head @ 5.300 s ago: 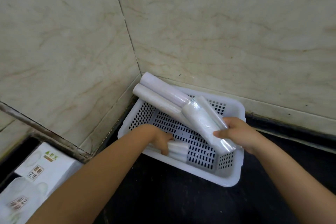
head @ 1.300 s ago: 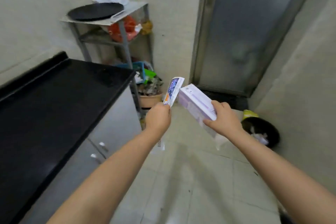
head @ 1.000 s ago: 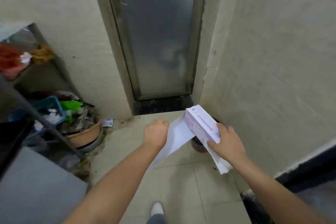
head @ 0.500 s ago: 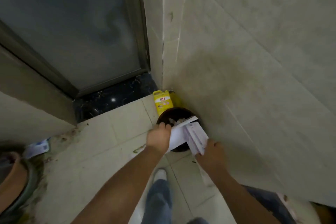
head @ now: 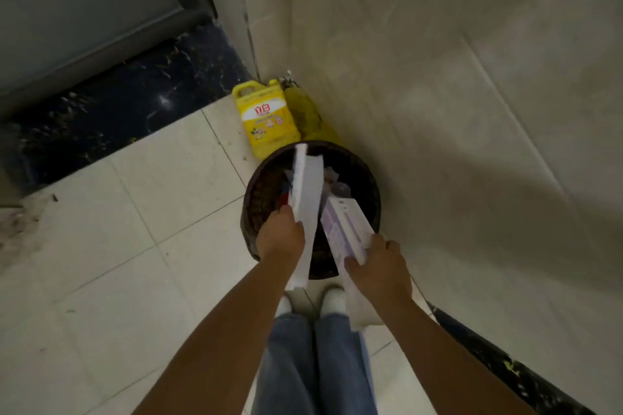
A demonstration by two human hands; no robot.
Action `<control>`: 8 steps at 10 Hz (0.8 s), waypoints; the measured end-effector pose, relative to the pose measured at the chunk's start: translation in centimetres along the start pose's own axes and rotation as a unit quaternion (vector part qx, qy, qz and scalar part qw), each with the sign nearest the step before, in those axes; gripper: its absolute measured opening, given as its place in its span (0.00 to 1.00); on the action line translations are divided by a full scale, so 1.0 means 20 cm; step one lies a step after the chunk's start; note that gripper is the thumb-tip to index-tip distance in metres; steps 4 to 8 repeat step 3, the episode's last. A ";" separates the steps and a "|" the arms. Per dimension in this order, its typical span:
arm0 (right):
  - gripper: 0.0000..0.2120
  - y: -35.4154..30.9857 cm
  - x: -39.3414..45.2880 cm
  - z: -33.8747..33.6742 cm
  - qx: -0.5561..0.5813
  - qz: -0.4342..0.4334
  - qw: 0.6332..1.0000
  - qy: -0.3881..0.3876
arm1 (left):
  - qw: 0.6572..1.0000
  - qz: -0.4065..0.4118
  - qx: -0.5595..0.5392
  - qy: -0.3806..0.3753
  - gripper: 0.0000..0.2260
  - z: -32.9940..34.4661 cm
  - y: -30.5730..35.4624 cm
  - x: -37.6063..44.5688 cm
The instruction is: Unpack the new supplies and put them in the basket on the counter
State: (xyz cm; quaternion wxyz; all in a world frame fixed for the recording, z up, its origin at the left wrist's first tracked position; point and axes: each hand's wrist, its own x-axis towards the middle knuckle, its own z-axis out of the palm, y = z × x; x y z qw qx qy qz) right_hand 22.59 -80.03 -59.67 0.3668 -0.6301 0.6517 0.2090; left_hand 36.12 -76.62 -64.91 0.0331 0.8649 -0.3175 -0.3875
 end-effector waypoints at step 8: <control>0.24 -0.14 0.01 -0.01 -0.030 -0.097 0.993 -0.063 | 0.983 0.078 0.164 0.005 0.17 -0.22 -0.12 -0.09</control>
